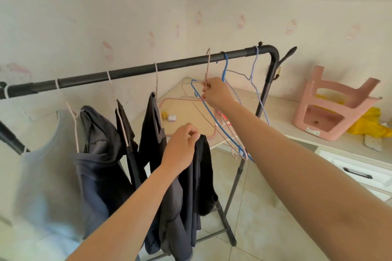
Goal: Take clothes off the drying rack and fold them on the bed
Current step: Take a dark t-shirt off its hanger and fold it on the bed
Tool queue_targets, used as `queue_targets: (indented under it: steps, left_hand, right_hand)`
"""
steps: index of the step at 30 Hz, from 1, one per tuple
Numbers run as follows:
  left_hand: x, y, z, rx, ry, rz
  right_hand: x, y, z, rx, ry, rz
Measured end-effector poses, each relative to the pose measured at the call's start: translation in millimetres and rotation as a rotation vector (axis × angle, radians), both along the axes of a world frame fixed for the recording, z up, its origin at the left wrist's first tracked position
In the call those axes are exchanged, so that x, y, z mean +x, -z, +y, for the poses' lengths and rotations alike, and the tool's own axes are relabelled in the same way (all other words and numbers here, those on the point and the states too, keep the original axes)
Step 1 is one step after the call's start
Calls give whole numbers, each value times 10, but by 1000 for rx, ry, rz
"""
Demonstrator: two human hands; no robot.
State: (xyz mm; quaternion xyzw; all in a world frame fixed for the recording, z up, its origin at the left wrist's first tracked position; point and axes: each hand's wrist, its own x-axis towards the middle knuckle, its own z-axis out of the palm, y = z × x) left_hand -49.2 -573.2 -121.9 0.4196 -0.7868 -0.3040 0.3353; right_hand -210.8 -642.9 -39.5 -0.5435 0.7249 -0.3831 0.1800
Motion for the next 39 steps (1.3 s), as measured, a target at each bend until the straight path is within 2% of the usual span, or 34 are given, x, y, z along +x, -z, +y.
queue_targets:
  steps: [9,14,18,27,32,39]
  left_hand:
    - [174,22,0,19,38,-4]
    - [211,77,-6,24,78,6]
    - [168,135,-14,26,139,27]
    - [-107,48,316,-7,363,8]
    - [-390,-79,843,-51,528,-100]
    - [-829,-242,1750,-92,608,-39]
  right_hand:
    - [189,97,-273,-10,-6,-110]
    - [194,240,-162,2,22,-81]
    - [187,297,230,-34,56,32]
    - [35,549,1591,-198,109,-46]
    - [-191,962,2626,-72,219,-71]
    - [-467,1687,4137,304,289,-110]
